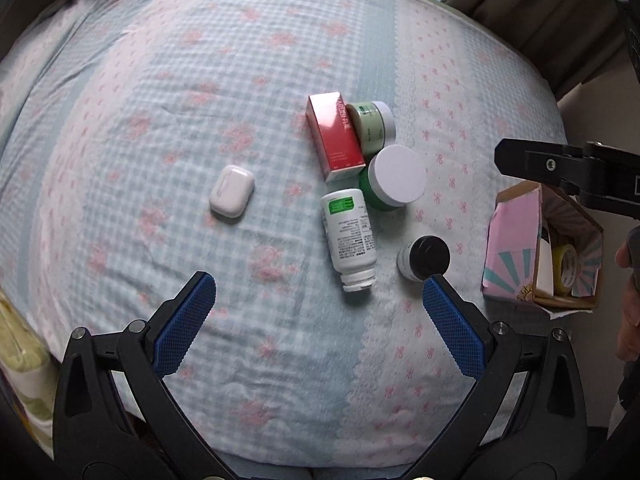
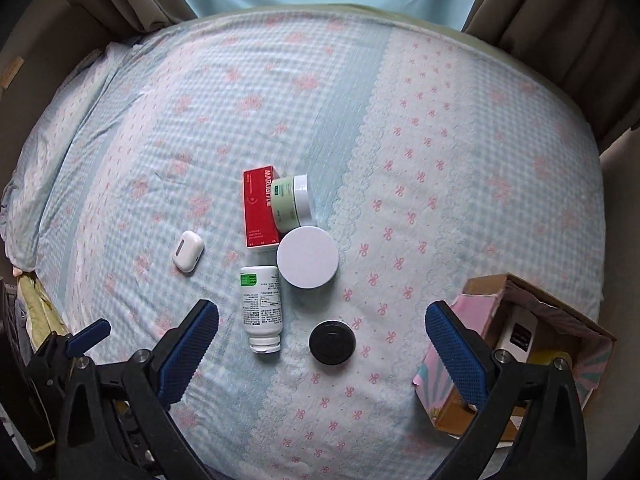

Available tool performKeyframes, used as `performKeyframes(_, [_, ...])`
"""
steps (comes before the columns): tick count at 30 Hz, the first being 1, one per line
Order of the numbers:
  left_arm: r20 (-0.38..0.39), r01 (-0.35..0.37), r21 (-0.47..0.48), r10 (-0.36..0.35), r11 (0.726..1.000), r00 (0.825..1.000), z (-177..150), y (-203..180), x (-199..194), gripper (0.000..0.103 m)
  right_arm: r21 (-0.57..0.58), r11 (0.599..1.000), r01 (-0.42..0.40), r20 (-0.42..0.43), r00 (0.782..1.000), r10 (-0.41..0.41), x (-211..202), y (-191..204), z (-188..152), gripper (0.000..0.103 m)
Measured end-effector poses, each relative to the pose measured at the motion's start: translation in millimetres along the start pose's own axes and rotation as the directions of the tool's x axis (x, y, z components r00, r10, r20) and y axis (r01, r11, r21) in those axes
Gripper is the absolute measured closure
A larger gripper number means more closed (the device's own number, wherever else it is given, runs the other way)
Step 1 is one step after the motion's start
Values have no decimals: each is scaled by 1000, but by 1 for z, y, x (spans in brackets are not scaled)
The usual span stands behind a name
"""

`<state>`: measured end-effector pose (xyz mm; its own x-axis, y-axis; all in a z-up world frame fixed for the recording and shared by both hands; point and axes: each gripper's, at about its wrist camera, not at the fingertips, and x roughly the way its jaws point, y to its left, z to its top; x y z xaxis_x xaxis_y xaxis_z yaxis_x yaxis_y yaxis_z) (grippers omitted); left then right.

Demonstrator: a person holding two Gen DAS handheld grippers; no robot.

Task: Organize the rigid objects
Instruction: 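Grasp the white pill bottle with the left tool while the right tool grasps the white-lidded jar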

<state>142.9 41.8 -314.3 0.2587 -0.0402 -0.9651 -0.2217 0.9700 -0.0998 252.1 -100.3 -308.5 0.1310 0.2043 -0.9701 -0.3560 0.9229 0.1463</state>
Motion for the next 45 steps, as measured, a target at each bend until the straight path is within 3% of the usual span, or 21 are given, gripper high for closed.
performKeyframes(7, [-52,-1,-100,-4,995,999,8,-4,63,4,-67,998,8,-123,992,-16,75,16,29,0])
performKeyframes(17, [-75,-41,-168,29,985,997,14,-17,139,11,-27,1000,3,-277,961,-10,166,14,41,0])
performKeyframes(18, [-74,-45,-170,33,984,997,14,-18,144,15,-32,999,2,-284,959,-11,172,14,41,0])
performKeyframes(24, [-74,-28,-205,13,978,997,9,-23,168,27,-27,999,24,-310,950,-31,191,8,46,6])
performKeyframes(30, [-69,-29,-183,17,983,998,9,-35,177,31,-19,1000,11,-342,939,-17,201,5,48,24])
performKeyframes(32, [-63,-7,-179,-4,984,998,10,-37,178,40,-4,1000,-7,-354,935,5,206,3,48,33])
performKeyframes(33, [-59,14,-173,-24,985,998,13,-36,176,53,14,1000,-19,-359,933,23,207,2,48,34])
performKeyframes(34, [-59,24,-168,-34,985,998,15,-37,175,55,19,1000,-19,-356,934,24,206,0,48,34])
performKeyframes(45, [-54,27,-143,-35,989,998,27,-23,171,55,44,997,-58,-323,944,69,197,-7,41,35])
